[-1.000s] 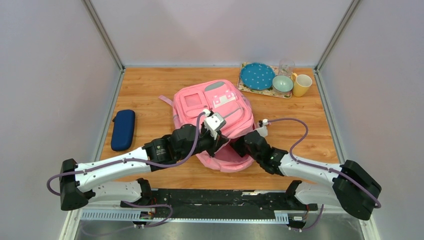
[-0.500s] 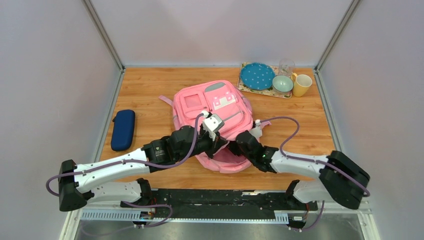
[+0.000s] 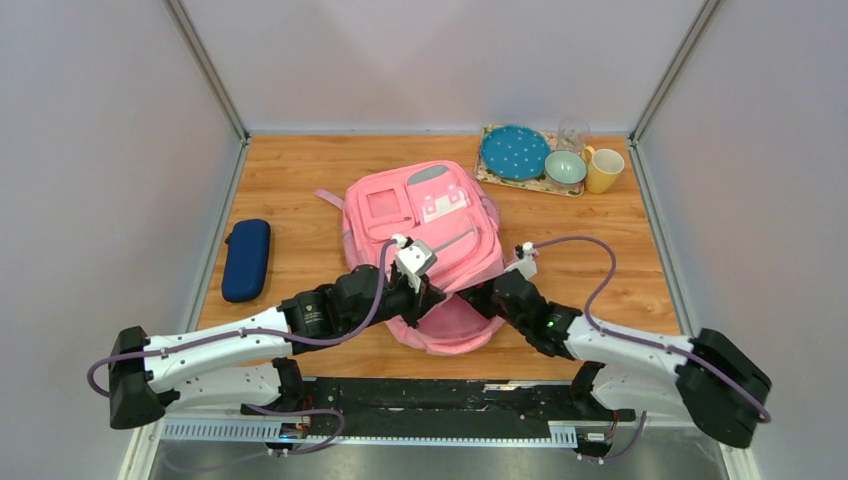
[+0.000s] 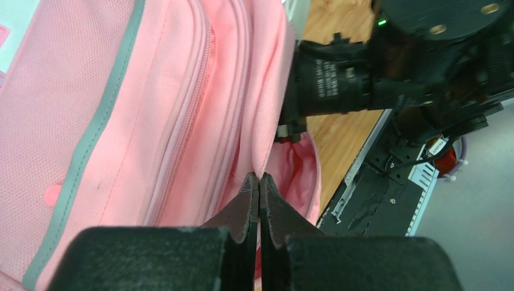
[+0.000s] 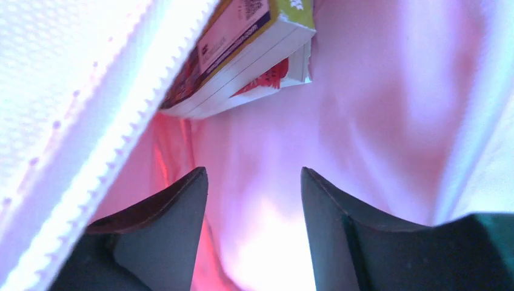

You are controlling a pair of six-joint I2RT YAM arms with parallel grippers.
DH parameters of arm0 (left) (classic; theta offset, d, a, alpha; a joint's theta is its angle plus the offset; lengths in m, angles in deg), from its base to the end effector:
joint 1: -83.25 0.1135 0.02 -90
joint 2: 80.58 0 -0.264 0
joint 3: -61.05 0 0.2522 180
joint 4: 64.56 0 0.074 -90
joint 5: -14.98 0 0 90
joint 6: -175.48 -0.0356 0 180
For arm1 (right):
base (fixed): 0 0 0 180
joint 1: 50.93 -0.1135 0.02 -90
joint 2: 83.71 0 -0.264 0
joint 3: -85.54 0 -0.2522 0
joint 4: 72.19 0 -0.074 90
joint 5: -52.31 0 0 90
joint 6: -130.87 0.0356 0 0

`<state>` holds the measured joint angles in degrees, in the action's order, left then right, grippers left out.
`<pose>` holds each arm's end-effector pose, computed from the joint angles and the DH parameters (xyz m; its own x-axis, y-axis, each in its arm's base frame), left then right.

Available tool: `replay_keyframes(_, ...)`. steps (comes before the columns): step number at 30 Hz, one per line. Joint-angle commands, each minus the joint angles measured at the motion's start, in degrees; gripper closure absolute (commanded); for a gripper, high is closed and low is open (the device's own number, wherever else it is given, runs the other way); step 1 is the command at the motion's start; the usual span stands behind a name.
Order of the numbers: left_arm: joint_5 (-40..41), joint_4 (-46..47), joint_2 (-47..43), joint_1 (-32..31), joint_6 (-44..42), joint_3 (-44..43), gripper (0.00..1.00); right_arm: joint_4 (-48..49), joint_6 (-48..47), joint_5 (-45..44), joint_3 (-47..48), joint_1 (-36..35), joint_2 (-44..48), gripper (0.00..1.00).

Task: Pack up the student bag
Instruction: Place the book in the student bag.

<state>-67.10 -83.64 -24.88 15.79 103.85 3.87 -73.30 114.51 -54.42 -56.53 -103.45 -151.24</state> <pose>0.0917 -0.2082 0.3051 -0.3824 0.1072 -0.9177 0.7839 0.5635 -0.2609 0.1489 0.1773 0.1777 -0.6722 0.6334 -0.3832 0.1265 0.6083 0.7835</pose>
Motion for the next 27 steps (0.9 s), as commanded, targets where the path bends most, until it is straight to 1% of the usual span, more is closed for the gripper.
replay_keyframes(1,0.0,5.0,-1.2,-0.4,2.3,1.8,1.00,-11.3,-3.0,-2.2,-2.5,-1.6,13.6,0.34)
replay_keyframes(2,0.4,5.1,-0.9,-0.4,2.9,1.8,1.00,-17.4,-3.1,-2.2,-2.5,-1.8,17.9,0.32)
replay_keyframes(4,0.3,5.1,0.3,-0.4,3.7,2.0,1.00,-21.6,-4.6,-1.7,-2.5,-2.7,22.0,0.31)
replay_keyframes(5,-0.6,5.0,0.8,-0.4,4.3,2.2,1.00,-26.3,-4.3,-2.1,-2.5,-3.1,24.0,0.30)
replay_keyframes(6,-1.8,6.4,1.3,-0.4,4.7,2.5,1.00,-29.4,-3.5,-3.1,-2.5,-3.7,28.0,0.30)
replay_keyframes(7,-2.4,6.5,2.5,-0.4,5.0,2.7,1.00,-32.3,-2.2,-3.5,-2.5,-3.9,29.8,0.30)
replay_keyframes(9,-3.2,6.4,3.2,-0.4,6.3,3.5,1.00,-42.0,0.0,-5.7,-2.6,-4.2,34.0,0.30)
replay_keyframes(10,-3.3,6.2,3.4,-0.4,6.6,3.9,1.00,-49.3,3.2,-6.6,-2.6,-4.3,38.1,0.30)
replay_keyframes(11,-3.4,6.2,3.3,-0.4,7.0,4.3,1.00,-52.6,4.5,-7.3,-2.9,-4.4,40.9,0.30)
replay_keyframes(12,-2.8,5.9,3.2,-0.4,7.3,5.2,1.00,-55.1,5.3,-8.1,-3.8,-4.4,43.5,0.30)
replay_keyframes(13,-2.2,5.8,2.7,-0.4,7.9,5.7,1.00,-58.0,5.5,-8.2,-4.3,-4.3,49.3,0.30)
replay_keyframes(15,-0.4,5.6,2.5,-0.3,8.3,7.0,1.00,-59.4,4.8,-7.5,-5.1,-4.3,54.8,0.32)
replay_keyframes(16,0.2,5.6,2.3,-0.4,8.9,7.4,1.00,-60.2,4.0,-7.1,-5.3,-4.3,60.4,0.32)
replay_keyframes(18,2.6,5.6,2.0,-0.3,9.5,7.9,1.00,-63.5,4.0,-7.5,-4.3,-4.3,65.0,0.35)
replay_keyframes(19,3.2,5.6,1.9,-0.4,9.5,8.1,1.00,-68.2,4.5,-8.0,-2.5,-4.3,66.5,0.36)
replay_keyframes(20,3.4,5.6,1.8,-0.4,9.5,8.2,1.00,-70.8,5.1,-8.7,-1.4,-4.3,69.2,0.38)
replay_keyframes(21,3.1,5.6,1.7,-0.4,9.3,8.2,1.00,-72.8,5.5,-9.6,-0.3,-4.3,69.6,0.38)
replay_keyframes(22,2.4,5.6,2.0,-0.4,8.4,8.1,1.00,-76.9,5.9,-10.5,1.0,-4.3,69.6,0.38)
replay_keyframes(24,0.4,5.6,2.5,-0.4,8.1,7.6,0.99,-79.3,5.4,-12.3,4.4,-4.3,68.0,0.38)
replay_keyframes(26,-1.5,5.6,3.5,-0.4,7.5,7.1,0.85,-81.2,4.7,-13.4,7.1,-4.2,65.4,0.37)
replay_keyframes(27,-4.3,3.8,3.8,-0.4,7.2,6.3,0.79,-81.6,4.5,-14.4,7.7,-4.3,62.6,0.37)
